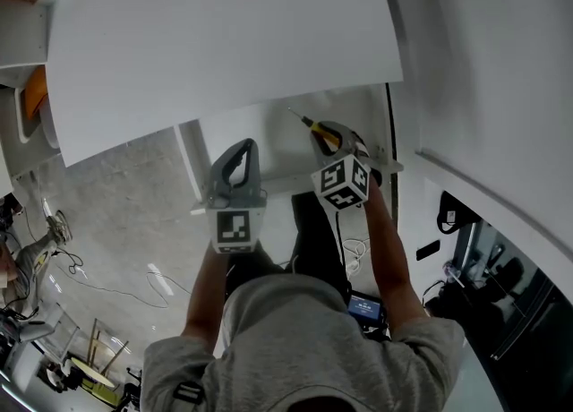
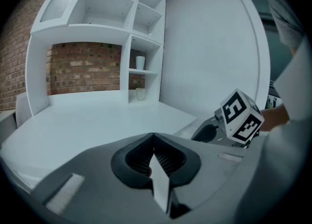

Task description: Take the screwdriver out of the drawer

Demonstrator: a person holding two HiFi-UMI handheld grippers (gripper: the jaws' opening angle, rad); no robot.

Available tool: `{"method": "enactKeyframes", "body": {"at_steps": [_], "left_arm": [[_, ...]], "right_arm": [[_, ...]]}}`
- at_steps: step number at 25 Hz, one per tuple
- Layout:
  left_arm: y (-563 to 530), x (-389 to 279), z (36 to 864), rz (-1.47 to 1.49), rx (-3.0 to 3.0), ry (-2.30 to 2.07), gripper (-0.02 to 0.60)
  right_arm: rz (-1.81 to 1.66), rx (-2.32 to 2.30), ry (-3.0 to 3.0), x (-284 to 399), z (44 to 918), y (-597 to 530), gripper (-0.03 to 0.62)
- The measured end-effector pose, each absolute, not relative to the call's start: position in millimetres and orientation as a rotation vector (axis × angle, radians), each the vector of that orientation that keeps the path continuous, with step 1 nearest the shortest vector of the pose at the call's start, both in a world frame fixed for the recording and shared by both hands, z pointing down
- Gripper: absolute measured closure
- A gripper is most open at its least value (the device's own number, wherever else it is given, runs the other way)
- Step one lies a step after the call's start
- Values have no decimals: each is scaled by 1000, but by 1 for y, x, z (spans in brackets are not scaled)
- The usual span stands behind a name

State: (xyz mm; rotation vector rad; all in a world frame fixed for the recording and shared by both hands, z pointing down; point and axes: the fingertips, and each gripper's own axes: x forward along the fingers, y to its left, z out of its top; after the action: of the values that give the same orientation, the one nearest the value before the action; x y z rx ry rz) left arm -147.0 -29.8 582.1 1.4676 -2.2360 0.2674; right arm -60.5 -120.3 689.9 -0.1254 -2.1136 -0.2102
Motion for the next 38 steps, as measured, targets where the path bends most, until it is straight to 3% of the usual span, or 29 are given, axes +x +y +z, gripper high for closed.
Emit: {"method": "enactKeyframes", "body": {"at_steps": [38], "left_arm": [[-35, -112, 423, 279, 1826, -2327, 569]], "right_arm": [[-5, 472, -2483, -12, 479, -130, 514]]}}
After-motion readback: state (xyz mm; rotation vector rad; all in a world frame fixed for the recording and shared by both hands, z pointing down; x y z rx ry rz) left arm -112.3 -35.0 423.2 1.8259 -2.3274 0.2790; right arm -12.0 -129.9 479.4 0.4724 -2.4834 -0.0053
